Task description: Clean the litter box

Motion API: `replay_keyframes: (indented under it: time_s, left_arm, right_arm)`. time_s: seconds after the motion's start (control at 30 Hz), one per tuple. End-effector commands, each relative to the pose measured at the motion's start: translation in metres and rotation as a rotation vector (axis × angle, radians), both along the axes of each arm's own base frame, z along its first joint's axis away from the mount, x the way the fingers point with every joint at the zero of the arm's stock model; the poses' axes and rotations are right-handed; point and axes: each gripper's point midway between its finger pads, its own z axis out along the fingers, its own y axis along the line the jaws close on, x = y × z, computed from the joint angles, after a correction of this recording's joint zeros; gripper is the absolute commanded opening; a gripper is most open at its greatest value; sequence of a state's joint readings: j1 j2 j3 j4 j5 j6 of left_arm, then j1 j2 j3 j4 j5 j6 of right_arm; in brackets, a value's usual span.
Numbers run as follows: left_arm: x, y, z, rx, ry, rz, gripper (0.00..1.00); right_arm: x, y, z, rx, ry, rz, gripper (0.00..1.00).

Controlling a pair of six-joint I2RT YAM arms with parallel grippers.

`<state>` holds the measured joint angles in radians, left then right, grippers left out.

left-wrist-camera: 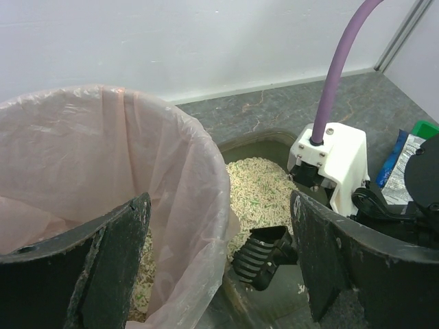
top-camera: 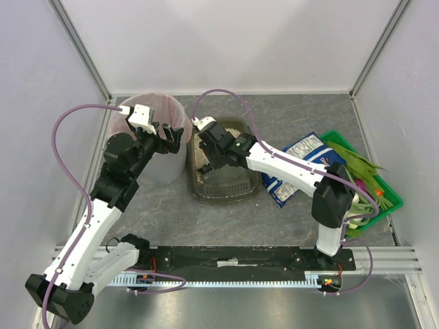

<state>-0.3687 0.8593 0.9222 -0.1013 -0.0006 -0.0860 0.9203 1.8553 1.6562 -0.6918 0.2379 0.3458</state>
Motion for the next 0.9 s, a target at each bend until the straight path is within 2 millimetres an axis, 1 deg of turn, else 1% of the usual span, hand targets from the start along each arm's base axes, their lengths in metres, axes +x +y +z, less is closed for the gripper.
replay_keyframes:
  time_s: [0.0,0.17,0.23,0.27,0.5,0.53,0.6,0.7,0.77,0.83,0.87]
  left_arm:
    - [0.004,0.004,0.010,0.017,-0.055,0.022,0.88]
    - [0.005,0.004,0.009,0.019,-0.055,0.024,0.88]
    - [0.004,0.004,0.009,0.018,-0.057,0.019,0.88]
    - [0.004,0.003,0.011,0.015,-0.063,0.015,0.88]
    - [0.003,0.002,0.011,0.016,-0.065,0.009,0.88]
    - [0.003,0.002,0.012,0.015,-0.068,0.007,0.88]
    - [0.003,0.002,0.011,0.018,-0.064,0.007,0.88]
    - [0.003,0.002,0.010,0.018,-0.064,0.007,0.88]
    - [0.003,0.002,0.010,0.020,-0.063,0.009,0.88]
    - [0.003,0.002,0.010,0.020,-0.065,0.009,0.88]
    - [0.003,0.002,0.011,0.020,-0.067,0.007,0.88]
  right_arm:
    - [0.013,0.007,-0.031,0.000,-0.016,-0.065,0.00]
    - [0.023,0.005,-0.047,-0.021,-0.043,-0.111,0.00]
    - [0.028,0.007,-0.046,-0.003,-0.067,-0.134,0.00]
    - [0.029,0.004,-0.049,-0.003,-0.067,-0.144,0.00]
    - [0.047,0.009,-0.050,0.055,-0.099,-0.182,0.00]
    - [0.049,0.009,-0.055,0.054,-0.098,-0.186,0.00]
    - [0.054,0.009,-0.058,0.062,-0.100,-0.196,0.00]
    - [0.063,0.008,-0.069,0.056,-0.105,-0.217,0.00]
    - [0.068,0.007,-0.071,0.060,-0.116,-0.230,0.00]
    - [0.070,0.007,-0.078,0.051,-0.118,-0.230,0.00]
    - [0.072,0.010,-0.076,0.065,-0.131,-0.232,0.00]
